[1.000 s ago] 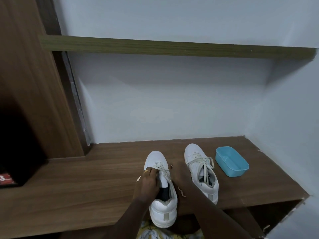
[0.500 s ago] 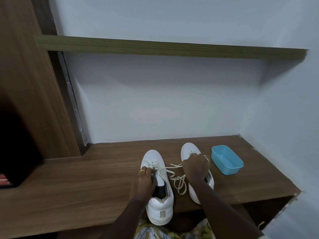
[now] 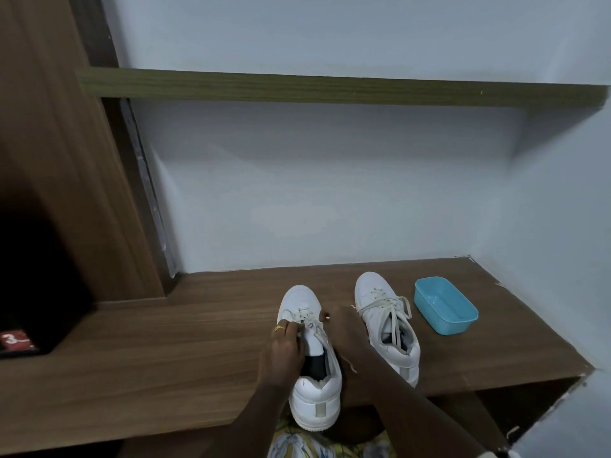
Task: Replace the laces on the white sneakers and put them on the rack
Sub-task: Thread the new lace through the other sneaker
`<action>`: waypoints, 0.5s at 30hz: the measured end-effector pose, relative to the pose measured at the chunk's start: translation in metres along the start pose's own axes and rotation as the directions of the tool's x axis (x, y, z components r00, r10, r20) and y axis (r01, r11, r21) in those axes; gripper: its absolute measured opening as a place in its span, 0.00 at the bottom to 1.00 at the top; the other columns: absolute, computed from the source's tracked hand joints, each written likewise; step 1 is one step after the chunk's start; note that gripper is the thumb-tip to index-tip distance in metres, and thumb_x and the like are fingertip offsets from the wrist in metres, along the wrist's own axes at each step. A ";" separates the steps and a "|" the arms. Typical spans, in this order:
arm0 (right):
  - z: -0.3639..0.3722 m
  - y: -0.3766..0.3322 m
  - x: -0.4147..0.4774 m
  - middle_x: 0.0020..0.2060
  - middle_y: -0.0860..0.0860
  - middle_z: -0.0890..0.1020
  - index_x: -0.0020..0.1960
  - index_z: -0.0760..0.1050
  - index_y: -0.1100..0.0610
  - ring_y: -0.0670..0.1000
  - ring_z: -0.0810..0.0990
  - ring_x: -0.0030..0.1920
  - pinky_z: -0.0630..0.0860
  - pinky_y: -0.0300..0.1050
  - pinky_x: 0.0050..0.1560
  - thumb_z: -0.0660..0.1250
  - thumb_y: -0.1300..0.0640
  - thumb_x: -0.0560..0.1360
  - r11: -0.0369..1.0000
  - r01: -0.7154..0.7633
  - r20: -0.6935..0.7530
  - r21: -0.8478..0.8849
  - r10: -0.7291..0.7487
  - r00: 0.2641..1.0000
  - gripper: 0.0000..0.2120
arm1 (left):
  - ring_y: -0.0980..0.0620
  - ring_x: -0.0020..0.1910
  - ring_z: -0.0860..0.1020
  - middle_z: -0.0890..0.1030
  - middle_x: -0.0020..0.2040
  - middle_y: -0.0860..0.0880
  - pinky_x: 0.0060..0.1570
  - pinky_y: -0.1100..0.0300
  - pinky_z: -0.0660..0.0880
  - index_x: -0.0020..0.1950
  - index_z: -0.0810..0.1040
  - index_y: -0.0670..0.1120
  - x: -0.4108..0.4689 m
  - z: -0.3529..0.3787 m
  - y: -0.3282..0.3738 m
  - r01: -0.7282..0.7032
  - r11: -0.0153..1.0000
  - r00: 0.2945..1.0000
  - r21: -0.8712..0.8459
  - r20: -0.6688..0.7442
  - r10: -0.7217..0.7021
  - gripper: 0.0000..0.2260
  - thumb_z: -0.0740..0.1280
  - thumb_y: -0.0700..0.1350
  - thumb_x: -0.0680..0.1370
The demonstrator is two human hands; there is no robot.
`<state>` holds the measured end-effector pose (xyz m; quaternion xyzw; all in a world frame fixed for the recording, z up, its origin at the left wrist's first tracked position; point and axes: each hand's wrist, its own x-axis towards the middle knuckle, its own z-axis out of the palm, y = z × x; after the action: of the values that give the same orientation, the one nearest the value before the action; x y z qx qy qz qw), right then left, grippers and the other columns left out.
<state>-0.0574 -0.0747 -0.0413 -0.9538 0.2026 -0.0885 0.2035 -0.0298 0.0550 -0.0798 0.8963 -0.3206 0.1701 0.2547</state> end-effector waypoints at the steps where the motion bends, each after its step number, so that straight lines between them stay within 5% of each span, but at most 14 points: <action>1: -0.003 0.000 0.000 0.40 0.52 0.81 0.40 0.78 0.54 0.55 0.79 0.48 0.71 0.43 0.43 0.62 0.65 0.71 1.000 -0.028 0.009 -0.013 0.028 1.000 0.09 | 0.54 0.24 0.76 0.77 0.30 0.51 0.19 0.67 0.66 0.37 0.81 0.46 0.000 0.002 -0.001 0.001 1.000 1.000 -0.003 -0.004 -0.001 0.19 0.83 0.38 0.51; 4: -0.012 0.008 -0.003 0.27 0.49 0.69 0.28 0.62 0.53 0.55 0.73 0.39 0.65 0.41 0.37 0.61 0.62 0.71 0.993 -0.104 0.014 -0.061 0.106 0.994 0.15 | 0.53 0.26 0.77 0.78 0.31 0.50 0.19 0.66 0.69 0.39 0.81 0.46 -0.002 0.005 -0.003 0.013 1.000 1.000 -0.007 -0.008 -0.013 0.18 0.82 0.37 0.54; 6: -0.021 0.011 -0.006 0.26 0.48 0.65 0.28 0.59 0.54 0.53 0.70 0.38 0.65 0.41 0.38 0.59 0.62 0.71 0.987 -0.149 0.008 -0.066 0.150 0.989 0.16 | 0.51 0.28 0.78 0.79 0.32 0.49 0.21 0.64 0.70 0.40 0.81 0.45 -0.004 0.006 -0.004 0.028 0.999 1.000 -0.020 0.001 -0.028 0.17 0.81 0.36 0.56; 11: -0.032 0.007 -0.005 0.37 0.55 0.79 0.39 0.76 0.59 0.56 0.79 0.44 0.68 0.42 0.39 0.60 0.65 0.73 0.982 -0.159 -0.025 -0.106 0.157 0.987 0.08 | 0.50 0.29 0.79 0.79 0.33 0.48 0.21 0.63 0.71 0.40 0.82 0.44 -0.002 0.005 -0.002 0.026 1.000 1.000 0.012 0.017 -0.026 0.18 0.81 0.35 0.54; 15: -0.037 0.004 -0.006 0.47 0.57 0.83 0.48 0.79 0.60 0.56 0.81 0.52 0.74 0.44 0.49 0.60 0.67 0.75 0.947 -0.158 -0.142 -0.279 0.122 0.982 0.10 | 0.42 0.50 0.79 0.80 0.50 0.43 0.40 0.53 0.75 0.57 0.79 0.41 -0.005 0.008 -0.004 0.128 0.991 0.989 -0.027 0.075 -0.126 0.11 0.67 0.37 0.75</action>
<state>-0.0736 -0.0884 -0.0104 -0.9492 0.2927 -0.1016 0.0548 -0.0297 0.0556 -0.0900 0.9164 -0.2747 0.1157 0.2673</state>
